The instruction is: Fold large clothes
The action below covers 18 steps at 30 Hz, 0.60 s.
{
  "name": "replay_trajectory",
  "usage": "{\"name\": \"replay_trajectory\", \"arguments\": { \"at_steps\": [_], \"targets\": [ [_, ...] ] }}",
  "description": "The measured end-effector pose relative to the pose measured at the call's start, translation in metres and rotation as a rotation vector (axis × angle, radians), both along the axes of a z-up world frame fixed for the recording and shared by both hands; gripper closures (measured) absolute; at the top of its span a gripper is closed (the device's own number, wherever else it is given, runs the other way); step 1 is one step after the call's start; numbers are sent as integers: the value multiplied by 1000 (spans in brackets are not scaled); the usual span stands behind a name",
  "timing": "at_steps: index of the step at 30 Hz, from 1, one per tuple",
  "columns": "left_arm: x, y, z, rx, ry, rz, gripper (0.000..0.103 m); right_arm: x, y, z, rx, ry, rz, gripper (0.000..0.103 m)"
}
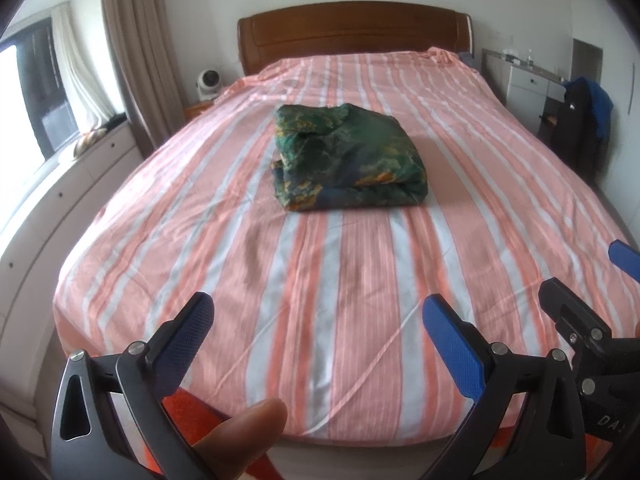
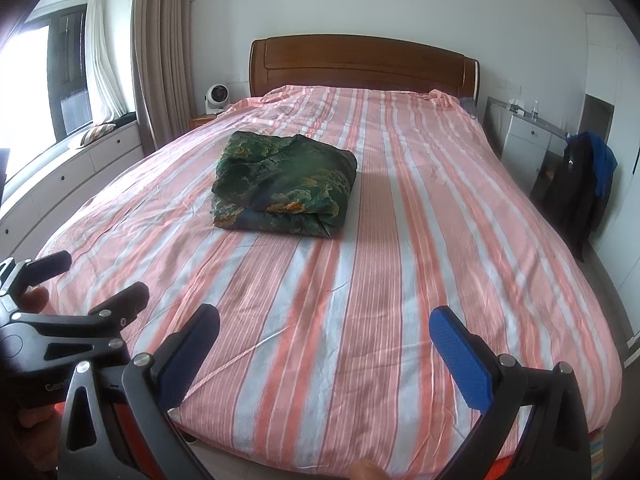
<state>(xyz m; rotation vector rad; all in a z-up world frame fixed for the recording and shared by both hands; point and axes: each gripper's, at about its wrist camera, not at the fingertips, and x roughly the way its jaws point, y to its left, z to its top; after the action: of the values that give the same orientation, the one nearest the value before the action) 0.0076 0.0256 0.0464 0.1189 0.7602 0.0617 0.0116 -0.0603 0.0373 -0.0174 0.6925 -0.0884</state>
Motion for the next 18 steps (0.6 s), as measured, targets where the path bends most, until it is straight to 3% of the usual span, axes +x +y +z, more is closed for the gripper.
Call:
{"name": "replay_trajectory", "arguments": {
  "at_steps": [18],
  "targets": [
    [-1,3,-1,17,-2,8,0,6,-5,-2,-22,11,-16,0]
  ]
}}
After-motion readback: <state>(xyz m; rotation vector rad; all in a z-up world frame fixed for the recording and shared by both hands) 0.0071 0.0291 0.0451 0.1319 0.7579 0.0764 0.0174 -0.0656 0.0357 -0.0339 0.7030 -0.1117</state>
